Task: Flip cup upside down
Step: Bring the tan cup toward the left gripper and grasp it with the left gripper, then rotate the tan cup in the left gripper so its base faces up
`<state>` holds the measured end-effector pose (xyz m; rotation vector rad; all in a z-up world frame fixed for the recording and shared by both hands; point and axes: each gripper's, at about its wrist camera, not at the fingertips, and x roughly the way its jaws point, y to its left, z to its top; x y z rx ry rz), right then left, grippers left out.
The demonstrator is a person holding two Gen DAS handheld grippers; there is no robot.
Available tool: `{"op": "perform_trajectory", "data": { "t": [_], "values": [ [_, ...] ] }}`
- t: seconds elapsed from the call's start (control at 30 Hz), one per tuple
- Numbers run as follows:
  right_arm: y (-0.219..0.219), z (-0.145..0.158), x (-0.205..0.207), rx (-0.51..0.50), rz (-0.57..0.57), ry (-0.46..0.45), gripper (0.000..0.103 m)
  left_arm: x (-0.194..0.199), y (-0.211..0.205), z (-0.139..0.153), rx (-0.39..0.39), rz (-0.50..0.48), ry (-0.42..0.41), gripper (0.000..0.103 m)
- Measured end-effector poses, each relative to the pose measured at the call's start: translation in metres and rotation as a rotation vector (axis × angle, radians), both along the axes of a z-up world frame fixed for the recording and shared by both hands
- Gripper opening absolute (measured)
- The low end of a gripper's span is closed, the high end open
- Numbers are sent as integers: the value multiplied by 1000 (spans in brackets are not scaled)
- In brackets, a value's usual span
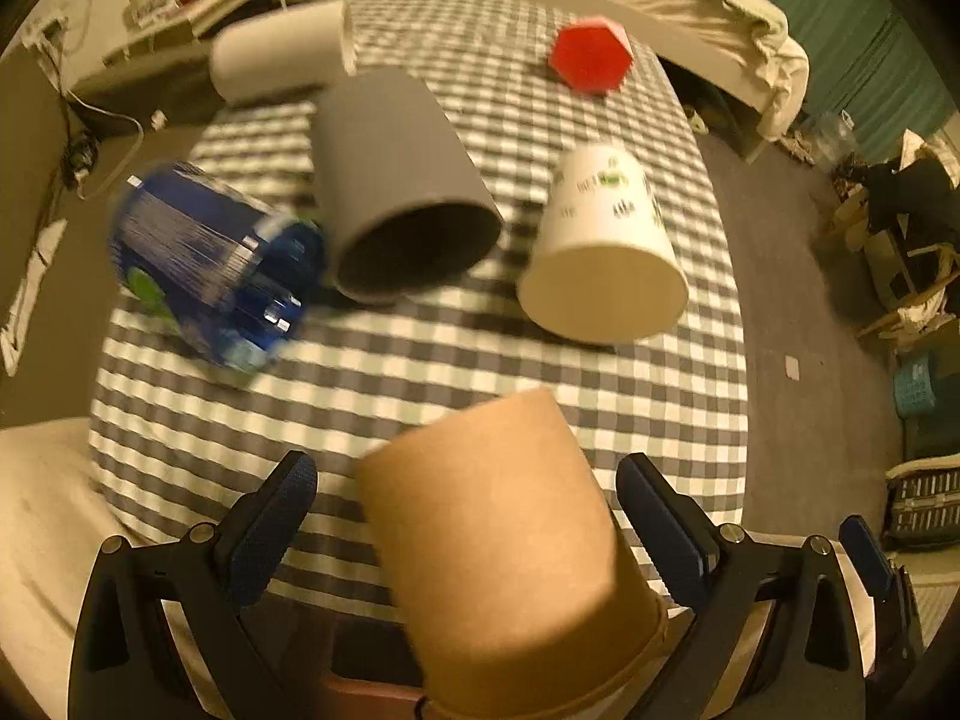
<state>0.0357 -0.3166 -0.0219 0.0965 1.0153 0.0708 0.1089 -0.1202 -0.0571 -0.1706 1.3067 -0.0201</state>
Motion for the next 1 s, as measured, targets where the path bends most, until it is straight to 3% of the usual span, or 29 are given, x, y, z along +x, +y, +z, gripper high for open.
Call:
{"op": "perform_trajectory", "data": {
  "t": [0.03,0.07,0.33,0.53,0.67,0.73,0.83,0.9,1.0],
  "values": [
    [-2,-1,0,4,-4,4,90,0,-2,-4,-13,-6,19,101],
    [-3,-2,0,6,-6,7,90,1,-2,-7,-28,-9,32,93],
    [-4,-4,1,3,-11,10,90,-1,9,8,-85,-9,-11,91],
    [5,0,-1,-31,0,-9,90,-9,17,38,26,-34,-190,91],
    [7,3,-3,-55,-3,-25,90,-31,11,43,207,-99,-444,91],
    [9,4,-5,-68,-8,-31,90,-40,5,36,258,-152,-517,91],
    [9,5,-8,-81,-13,-38,90,-51,1,16,266,-202,-526,91],
    [10,7,-10,-91,-15,-46,90,-58,0,16,255,-223,-561,91],
    [11,8,-13,-107,-17,-53,90,-64,4,14,212,-243,-543,87]
  ]
}}
